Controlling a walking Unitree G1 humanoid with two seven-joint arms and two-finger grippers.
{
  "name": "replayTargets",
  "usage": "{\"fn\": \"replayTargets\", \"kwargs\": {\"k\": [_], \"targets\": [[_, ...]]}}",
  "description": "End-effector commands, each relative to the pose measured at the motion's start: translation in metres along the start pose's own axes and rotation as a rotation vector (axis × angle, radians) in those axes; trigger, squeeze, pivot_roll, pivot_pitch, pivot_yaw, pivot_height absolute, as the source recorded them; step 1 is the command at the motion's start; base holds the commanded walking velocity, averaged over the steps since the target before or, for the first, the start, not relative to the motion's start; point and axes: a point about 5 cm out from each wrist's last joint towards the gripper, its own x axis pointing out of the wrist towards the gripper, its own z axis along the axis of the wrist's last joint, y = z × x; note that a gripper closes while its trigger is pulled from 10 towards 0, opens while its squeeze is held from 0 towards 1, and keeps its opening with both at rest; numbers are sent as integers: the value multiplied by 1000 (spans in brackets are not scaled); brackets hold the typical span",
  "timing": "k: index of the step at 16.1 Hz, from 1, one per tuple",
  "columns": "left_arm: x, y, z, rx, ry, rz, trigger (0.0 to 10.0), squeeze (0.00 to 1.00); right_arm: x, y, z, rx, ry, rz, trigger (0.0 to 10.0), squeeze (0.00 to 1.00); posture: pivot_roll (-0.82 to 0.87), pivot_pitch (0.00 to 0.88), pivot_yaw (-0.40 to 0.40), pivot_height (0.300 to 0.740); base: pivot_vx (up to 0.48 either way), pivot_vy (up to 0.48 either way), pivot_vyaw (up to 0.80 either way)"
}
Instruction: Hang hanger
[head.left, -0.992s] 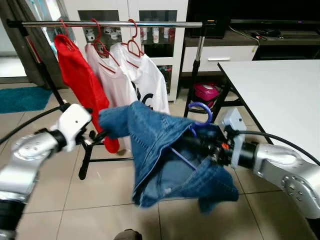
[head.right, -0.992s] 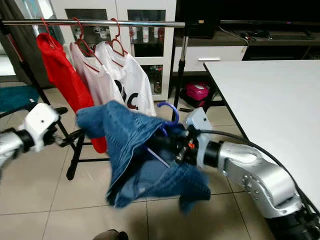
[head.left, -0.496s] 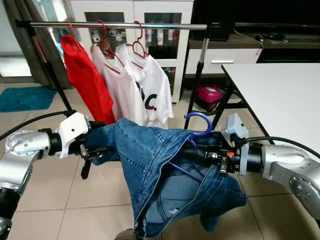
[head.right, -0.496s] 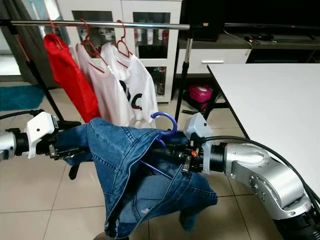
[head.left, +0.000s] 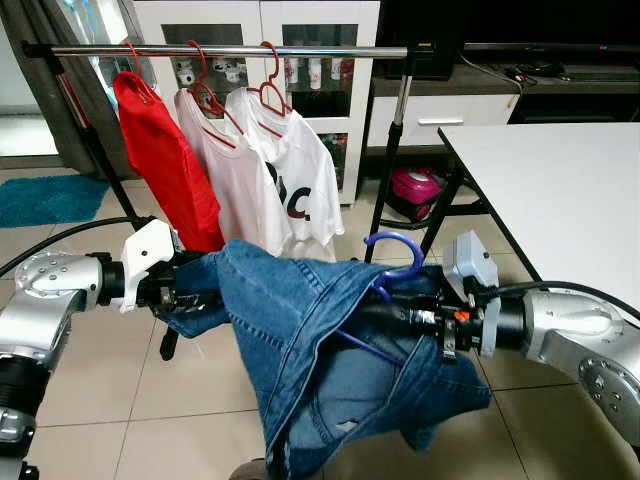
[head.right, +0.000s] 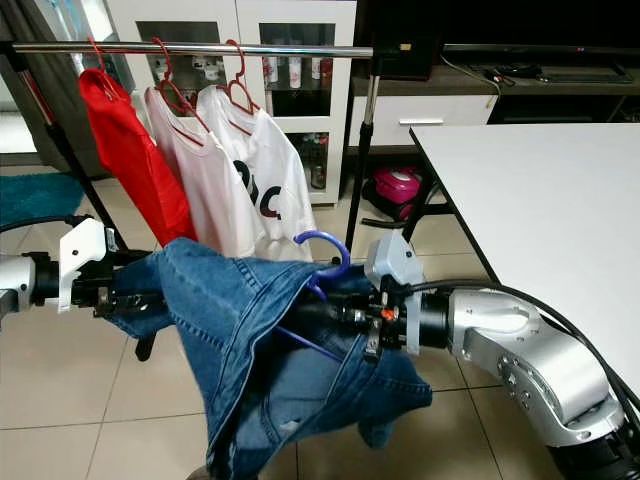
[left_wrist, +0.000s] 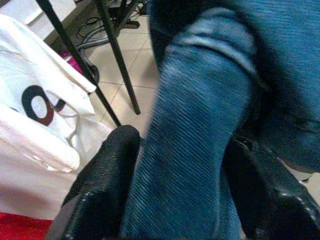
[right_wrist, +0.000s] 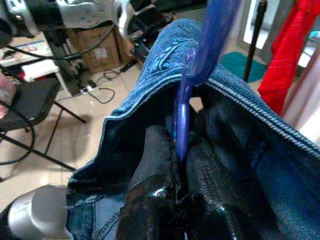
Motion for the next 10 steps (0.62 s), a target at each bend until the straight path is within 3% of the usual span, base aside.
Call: {"fn": "replayTargets", "kwargs": {"k": [1,7,10], "targets": [[1,3,4,6,-7,-9,0,0,-3,3,11,-46,-49,15,10000,0,-127,0,50,740,0,0,0],[4,6,5,-8,-28,-29,0,0,-3,5,11,-45,-61,35,10000,0,-129,0,57,740,0,0,0],[2,12,-1,-13,15,35,0,0,-3,6,11,-42,-68,43,10000,0,-129,0,58,740,0,0,0]]}}
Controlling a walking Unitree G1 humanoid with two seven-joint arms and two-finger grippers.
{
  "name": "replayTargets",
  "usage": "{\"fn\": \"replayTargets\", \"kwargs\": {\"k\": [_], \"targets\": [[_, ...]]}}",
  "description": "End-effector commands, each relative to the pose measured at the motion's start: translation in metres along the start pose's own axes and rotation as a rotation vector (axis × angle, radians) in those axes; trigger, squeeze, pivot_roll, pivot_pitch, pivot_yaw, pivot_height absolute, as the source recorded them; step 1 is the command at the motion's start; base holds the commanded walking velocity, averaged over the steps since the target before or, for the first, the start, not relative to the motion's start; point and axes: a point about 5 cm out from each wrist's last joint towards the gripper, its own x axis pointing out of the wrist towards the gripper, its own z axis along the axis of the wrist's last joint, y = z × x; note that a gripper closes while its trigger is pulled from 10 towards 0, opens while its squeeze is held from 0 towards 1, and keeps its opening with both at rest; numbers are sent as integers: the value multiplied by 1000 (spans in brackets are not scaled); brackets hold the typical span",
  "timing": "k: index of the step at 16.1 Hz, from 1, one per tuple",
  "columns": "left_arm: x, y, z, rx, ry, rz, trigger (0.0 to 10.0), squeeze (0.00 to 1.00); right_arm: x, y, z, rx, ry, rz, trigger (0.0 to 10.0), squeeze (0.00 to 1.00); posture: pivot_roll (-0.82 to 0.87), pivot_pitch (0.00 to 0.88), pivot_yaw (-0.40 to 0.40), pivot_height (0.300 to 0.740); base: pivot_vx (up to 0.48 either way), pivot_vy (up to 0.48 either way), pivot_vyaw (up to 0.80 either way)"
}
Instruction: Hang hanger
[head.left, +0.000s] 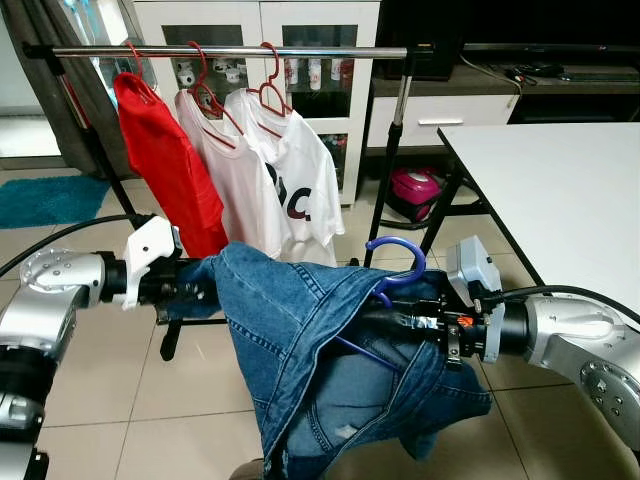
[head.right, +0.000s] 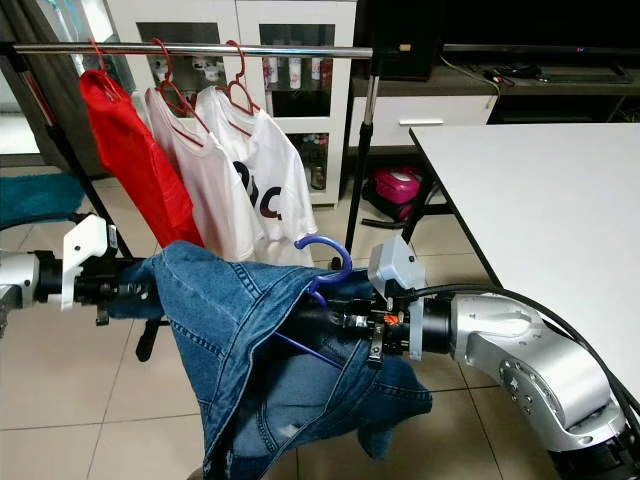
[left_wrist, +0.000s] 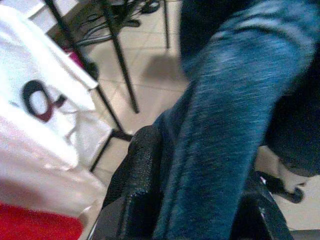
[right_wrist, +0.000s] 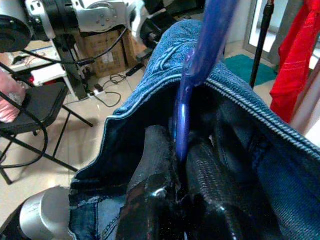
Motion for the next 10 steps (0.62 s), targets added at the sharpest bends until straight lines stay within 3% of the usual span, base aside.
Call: {"fn": "replayTargets", "kwargs": {"k": [1,5,7,10], "targets": [[0,5,0,21,23,45,0,0,-2,4,13,-57,-53,24,10000,0,-129,0,57,740,0,0,0],[0,18,-11,-98,7,264,0,0,-3,4,15,-55,-67,20,10000,0,-130,0,59,740,0,0,0],[0,23,-29,-260,21,431,0,0,-4,4,16,-47,-76,21,10000,0,-133,0,62,740,0,0,0],[-2,28,-38,-364,15,574,0,0,-6,6,15,-36,-77,27,10000,0,-135,0,63,740,0,0,0]]}}
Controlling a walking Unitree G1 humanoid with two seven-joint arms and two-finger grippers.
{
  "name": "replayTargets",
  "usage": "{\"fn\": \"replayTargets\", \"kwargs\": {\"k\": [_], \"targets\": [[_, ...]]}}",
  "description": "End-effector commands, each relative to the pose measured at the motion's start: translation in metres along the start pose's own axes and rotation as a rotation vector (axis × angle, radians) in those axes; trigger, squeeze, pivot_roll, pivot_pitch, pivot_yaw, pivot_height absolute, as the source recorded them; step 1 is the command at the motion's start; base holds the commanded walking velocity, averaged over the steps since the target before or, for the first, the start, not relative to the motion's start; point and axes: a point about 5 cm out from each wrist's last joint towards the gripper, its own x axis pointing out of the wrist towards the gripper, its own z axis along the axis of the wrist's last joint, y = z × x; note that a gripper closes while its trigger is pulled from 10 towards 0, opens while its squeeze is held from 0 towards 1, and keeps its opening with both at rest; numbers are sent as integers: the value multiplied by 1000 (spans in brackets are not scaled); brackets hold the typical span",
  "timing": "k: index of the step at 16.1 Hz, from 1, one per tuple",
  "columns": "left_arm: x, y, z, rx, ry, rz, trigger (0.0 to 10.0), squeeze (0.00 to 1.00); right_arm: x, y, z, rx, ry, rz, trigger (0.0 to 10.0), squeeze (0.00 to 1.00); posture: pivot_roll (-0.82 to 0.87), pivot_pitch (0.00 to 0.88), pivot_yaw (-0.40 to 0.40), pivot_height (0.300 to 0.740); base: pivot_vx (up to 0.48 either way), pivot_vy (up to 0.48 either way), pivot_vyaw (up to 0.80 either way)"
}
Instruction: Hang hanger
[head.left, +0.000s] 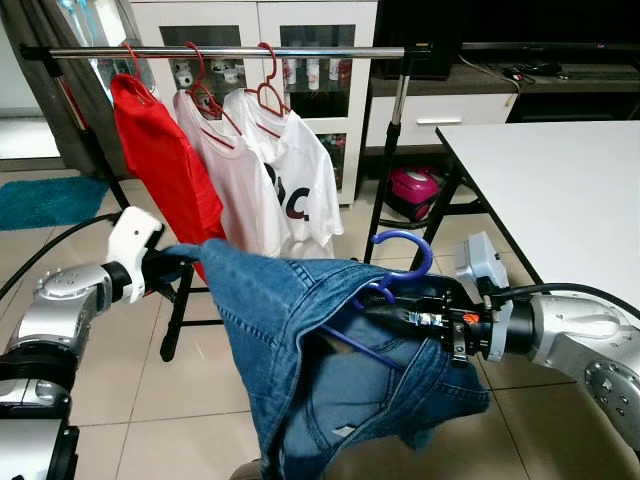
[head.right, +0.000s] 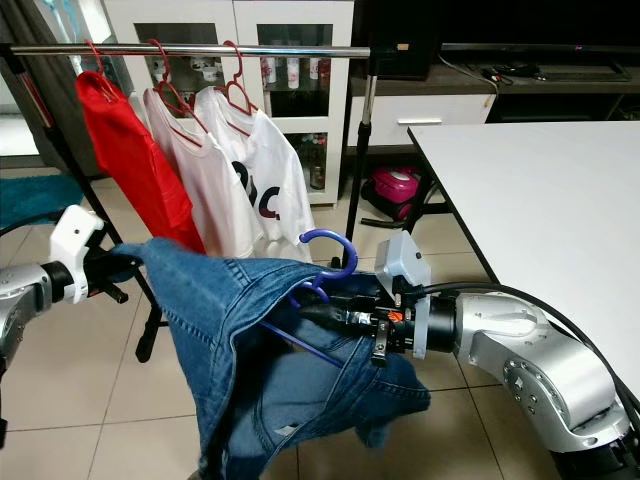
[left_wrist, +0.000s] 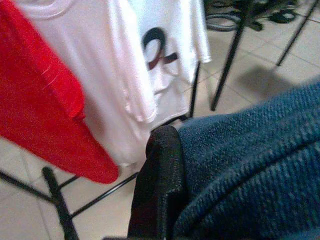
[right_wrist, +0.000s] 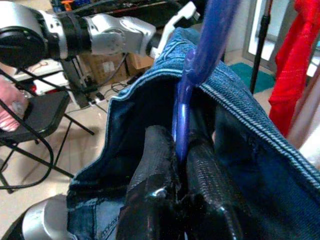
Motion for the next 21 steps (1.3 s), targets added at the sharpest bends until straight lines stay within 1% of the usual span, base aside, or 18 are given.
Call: {"fn": "replayTargets", "kwargs": {"k": [1,2,3,5,6,8,10,11,12,13,14,15,17,19,20,21], "targets": [[-1,7,4,-15,-4,62,0,0,-3,4,11,-37,-40,19,10000,0,-135,0,63,740,0,0,0],[-1,8,0,-28,14,86,0,0,-3,4,11,-36,-42,18,10000,0,-135,0,62,740,0,0,0],[-1,10,-11,-73,59,152,0,0,-3,3,12,-31,-51,12,10000,0,-137,0,62,740,0,0,0],[0,11,-25,-124,132,250,0,0,-4,3,14,-24,-58,9,10000,0,-137,0,63,740,0,0,0],[-2,11,-36,-160,179,307,0,0,-5,3,14,-21,-59,7,10000,0,-136,0,62,740,0,0,0],[-1,8,-43,-167,200,318,0,0,-5,3,14,-19,-59,4,10000,0,-137,0,62,740,0,0,0],[2,5,-41,-162,177,296,0,0,-5,3,14,-16,-60,1,10000,0,-135,0,61,740,0,0,0],[5,2,-33,-150,102,285,4824,0,-4,1,11,-14,-55,-20,10000,0,-134,0,61,740,0,0,0],[7,-1,-30,-178,52,243,10000,0,-4,0,10,-16,-52,-34,10000,0,-134,0,61,740,0,0,0],[4,-6,-25,-182,-37,171,10000,1000,-3,-2,6,-10,-49,-93,10000,0,-127,0,56,740,0,0,0],[-2,-8,-25,-173,-61,146,10000,1000,-3,-3,3,4,-54,-122,10000,0,-123,0,55,740,0,0,0],[-9,-11,-31,-155,-61,131,10000,1000,-2,-2,-4,28,-56,-146,10000,0,-115,0,51,740,0,0,0],[-16,-14,-38,-147,-51,115,10000,1000,-1,0,-9,50,-57,-157,10000,0,-106,0,46,740,0,0,0],[-26,-18,-51,-121,-8,99,10000,1000,0,3,-14,72,-59,-171,10000,0,-100,0,45,740,0,0,0],[-35,-21,-64,-83,35,113,10000,1000,1,5,-19,86,-65,-202,10000,0,-99,0,44,740,0,0,0],[-39,-23,-68,-73,26,131,10000,1000,2,4,-23,97,-68,-242,10000,0,-99,0,46,740,0,0,0]]}}
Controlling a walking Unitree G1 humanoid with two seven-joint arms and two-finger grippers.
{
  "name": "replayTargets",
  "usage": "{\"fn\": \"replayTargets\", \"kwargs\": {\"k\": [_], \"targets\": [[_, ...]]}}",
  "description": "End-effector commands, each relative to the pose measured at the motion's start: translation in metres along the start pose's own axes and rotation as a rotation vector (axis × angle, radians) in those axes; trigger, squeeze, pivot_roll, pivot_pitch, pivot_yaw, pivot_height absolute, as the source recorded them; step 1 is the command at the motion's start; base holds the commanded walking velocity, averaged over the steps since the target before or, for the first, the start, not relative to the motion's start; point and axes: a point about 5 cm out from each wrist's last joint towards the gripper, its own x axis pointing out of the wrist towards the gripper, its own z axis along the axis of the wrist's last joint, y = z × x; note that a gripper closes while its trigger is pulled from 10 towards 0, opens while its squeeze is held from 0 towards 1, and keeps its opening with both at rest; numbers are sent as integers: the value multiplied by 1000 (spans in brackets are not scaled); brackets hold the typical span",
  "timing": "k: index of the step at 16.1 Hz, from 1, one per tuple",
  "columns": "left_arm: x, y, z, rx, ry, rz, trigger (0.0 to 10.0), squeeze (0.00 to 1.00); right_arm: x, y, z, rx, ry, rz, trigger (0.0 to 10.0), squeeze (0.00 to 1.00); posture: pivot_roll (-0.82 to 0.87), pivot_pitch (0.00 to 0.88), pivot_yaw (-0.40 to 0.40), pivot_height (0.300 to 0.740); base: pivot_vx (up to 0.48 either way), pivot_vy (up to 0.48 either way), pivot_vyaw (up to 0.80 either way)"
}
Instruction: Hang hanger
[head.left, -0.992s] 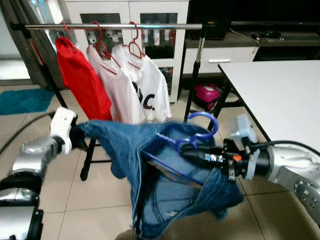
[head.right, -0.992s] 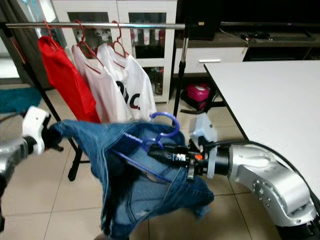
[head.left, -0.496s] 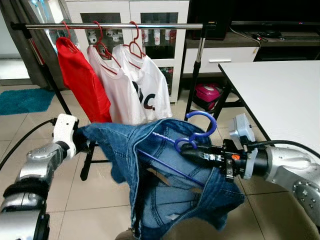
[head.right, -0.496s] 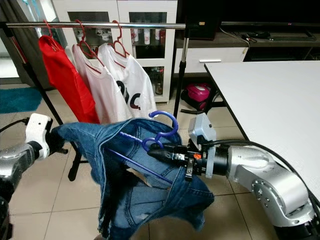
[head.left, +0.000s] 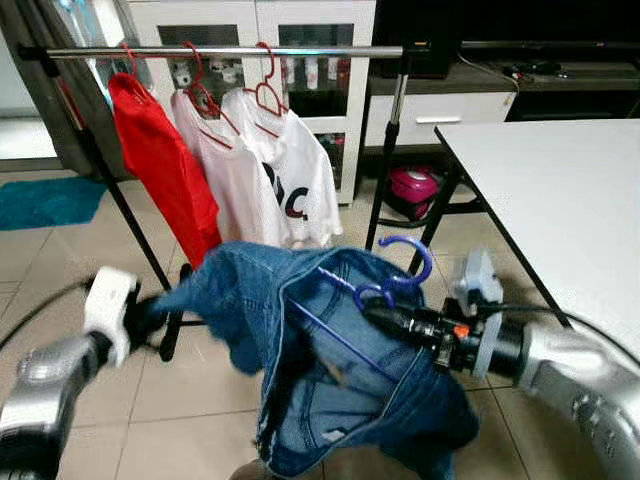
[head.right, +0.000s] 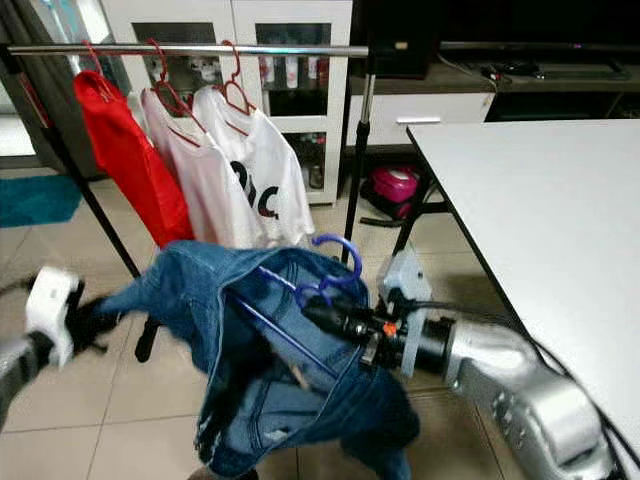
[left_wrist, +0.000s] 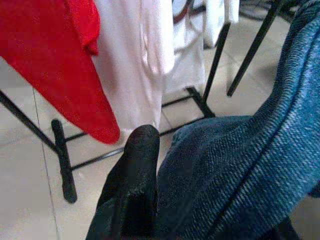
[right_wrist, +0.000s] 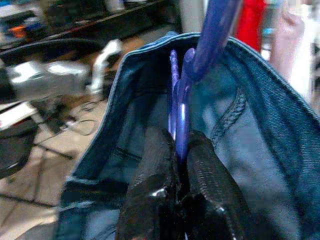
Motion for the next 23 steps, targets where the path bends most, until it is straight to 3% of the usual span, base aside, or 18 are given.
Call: {"fn": "replayTargets", "kwargs": {"k": [1,2,3,5,8,11,15,16,19,21,22,23], "targets": [[-1,0,14,61,-48,22,10000,1000,-1,-5,6,-39,-33,-74,10000,0,-104,0,53,740,0,0,0],[1,-6,22,58,-86,18,10000,0,-1,-14,3,-25,-51,-170,10000,0,-99,0,48,740,0,0,0],[7,-21,37,60,-151,3,10000,0,1,-22,-6,6,-72,-276,10000,0,-99,0,45,740,0,0,0],[14,-41,50,69,-211,-45,10000,0,8,-17,-12,48,-107,-286,10000,0,-101,0,58,740,0,0,0],[22,-51,51,73,-194,-58,10000,0,10,-15,-12,39,-109,-295,10000,0,-107,0,59,740,0,0,0],[32,-63,64,90,-243,5,10000,0,7,-28,-16,41,-111,-448,10000,0,-117,0,68,740,0,0,0],[29,-83,89,-30,-351,-24,10000,0,10,-42,-34,81,-75,-672,10000,0,-106,0,54,740,0,0,0],[27,-84,93,-56,-379,-27,10000,1000,11,-42,-34,90,-92,-679,10000,0,-100,0,49,740,0,0,0],[23,-72,90,-3,-364,20,10000,1000,19,-41,-25,93,-143,-631,10000,0,-87,0,44,740,0,0,0],[28,-74,93,42,-345,116,10000,1000,18,-50,-26,110,-142,-708,10000,0,-89,0,55,740,0,0,0],[29,-80,94,58,-345,107,10000,259,18,-49,-28,133,-142,-711,10000,0,-81,0,46,740,0,0,0],[29,-89,96,64,-351,75,10000,47,20,-47,-30,158,-150,-714,10000,0,-80,0,46,740,0,0,0]]}}
